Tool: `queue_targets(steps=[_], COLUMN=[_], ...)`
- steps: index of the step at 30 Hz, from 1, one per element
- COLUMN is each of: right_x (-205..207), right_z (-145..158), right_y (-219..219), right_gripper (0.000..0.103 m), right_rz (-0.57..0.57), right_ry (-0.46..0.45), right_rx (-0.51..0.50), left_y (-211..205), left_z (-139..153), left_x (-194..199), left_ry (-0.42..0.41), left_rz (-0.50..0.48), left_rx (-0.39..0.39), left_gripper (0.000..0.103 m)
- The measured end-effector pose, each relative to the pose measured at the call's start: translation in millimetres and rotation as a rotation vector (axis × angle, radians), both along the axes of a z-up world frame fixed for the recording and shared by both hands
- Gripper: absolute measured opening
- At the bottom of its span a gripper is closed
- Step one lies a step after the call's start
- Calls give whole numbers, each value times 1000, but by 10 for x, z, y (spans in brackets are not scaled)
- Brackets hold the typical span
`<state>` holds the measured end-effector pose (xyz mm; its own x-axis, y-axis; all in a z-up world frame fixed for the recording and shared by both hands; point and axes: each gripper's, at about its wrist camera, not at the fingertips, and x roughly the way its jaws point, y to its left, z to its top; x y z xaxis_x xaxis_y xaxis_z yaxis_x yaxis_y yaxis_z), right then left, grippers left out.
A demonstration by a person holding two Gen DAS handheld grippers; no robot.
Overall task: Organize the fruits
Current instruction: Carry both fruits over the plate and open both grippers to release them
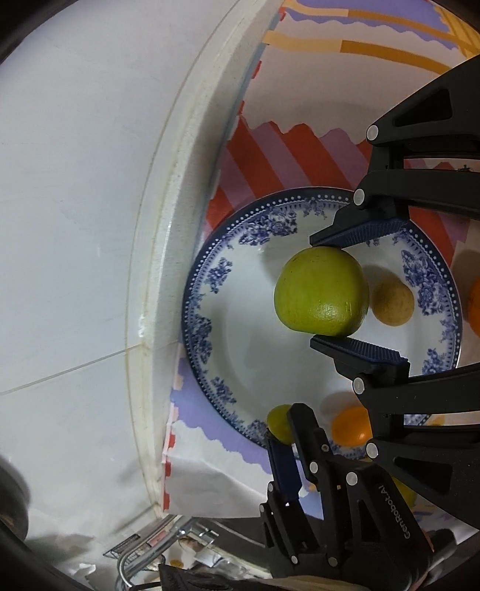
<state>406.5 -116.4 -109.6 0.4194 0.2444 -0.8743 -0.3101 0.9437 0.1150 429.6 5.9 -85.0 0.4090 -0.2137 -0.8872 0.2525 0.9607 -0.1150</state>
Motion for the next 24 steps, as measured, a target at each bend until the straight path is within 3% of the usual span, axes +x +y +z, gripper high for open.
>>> queue_targets(steps=[9,11,24], right_x=[11,5,-290], right_z=[25,73,459], right_y=[71,81,-25], right_gripper=[48,48,49], right_rz=[18,32,-3], right_ry=[-43,-37,-142], right_rx=[-25,-27,-31], left_y=[-7,10,105], left_z=[-53,-29,508], left_x=[61,58,-393], left_ry=[18,11,-175], left_rz=[0,4,35], left_rx=[-1,-9,23], left_gripper=[28,37,47])
